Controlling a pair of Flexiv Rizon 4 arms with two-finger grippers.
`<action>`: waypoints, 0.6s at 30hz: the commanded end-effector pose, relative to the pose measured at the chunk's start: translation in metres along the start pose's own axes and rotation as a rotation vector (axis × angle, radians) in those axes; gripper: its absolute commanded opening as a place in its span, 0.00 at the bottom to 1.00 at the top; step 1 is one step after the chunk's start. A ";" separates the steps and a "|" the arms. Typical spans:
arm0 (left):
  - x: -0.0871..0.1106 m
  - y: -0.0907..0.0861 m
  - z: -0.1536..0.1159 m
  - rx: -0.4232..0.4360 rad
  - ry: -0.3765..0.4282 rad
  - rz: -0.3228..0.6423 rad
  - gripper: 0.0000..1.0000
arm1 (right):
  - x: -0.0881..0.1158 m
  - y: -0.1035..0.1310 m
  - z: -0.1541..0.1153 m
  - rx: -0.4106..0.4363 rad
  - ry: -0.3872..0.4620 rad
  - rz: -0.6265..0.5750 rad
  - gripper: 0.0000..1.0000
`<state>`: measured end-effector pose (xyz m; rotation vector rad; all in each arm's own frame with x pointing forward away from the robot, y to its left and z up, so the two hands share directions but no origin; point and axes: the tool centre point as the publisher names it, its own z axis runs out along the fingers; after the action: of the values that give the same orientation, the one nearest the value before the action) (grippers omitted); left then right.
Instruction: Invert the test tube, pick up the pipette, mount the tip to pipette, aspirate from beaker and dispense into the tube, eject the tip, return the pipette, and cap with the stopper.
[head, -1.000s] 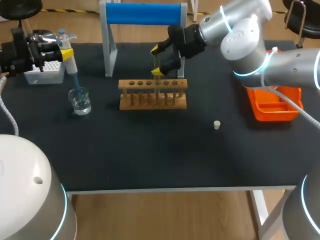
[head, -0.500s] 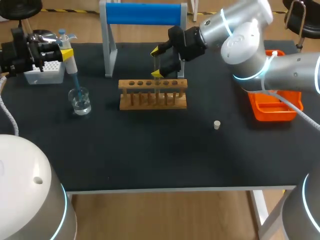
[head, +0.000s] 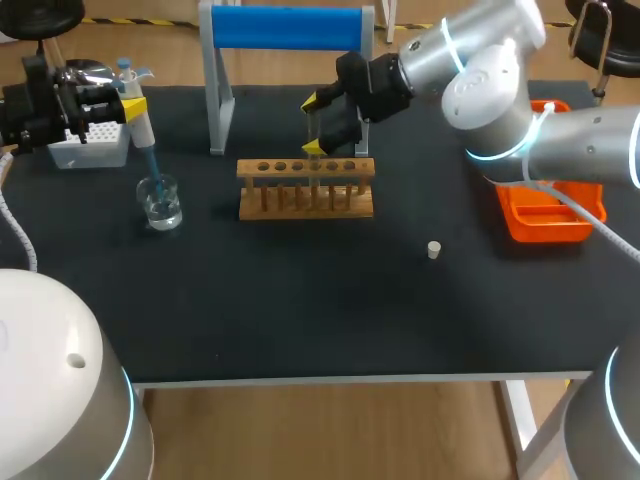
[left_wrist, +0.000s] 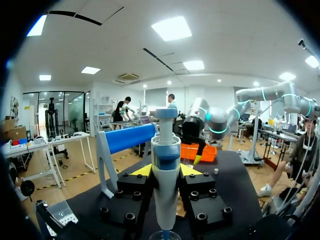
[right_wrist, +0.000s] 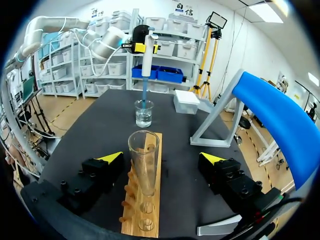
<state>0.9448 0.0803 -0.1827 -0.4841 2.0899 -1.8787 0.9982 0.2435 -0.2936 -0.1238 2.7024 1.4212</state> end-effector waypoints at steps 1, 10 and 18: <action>0.000 -0.001 -0.001 -0.001 0.000 0.000 0.00 | 0.000 0.000 -0.001 0.002 0.001 0.000 1.00; 0.000 -0.001 -0.001 -0.001 0.000 0.000 0.00 | 0.005 0.001 -0.001 0.005 0.009 -0.002 1.00; 0.000 -0.001 -0.001 -0.001 0.000 0.000 0.00 | 0.011 -0.001 -0.001 0.008 0.016 0.004 1.00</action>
<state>0.9448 0.0803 -0.1827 -0.4841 2.0899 -1.8787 0.9897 0.2439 -0.2962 -0.1318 2.7208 1.4216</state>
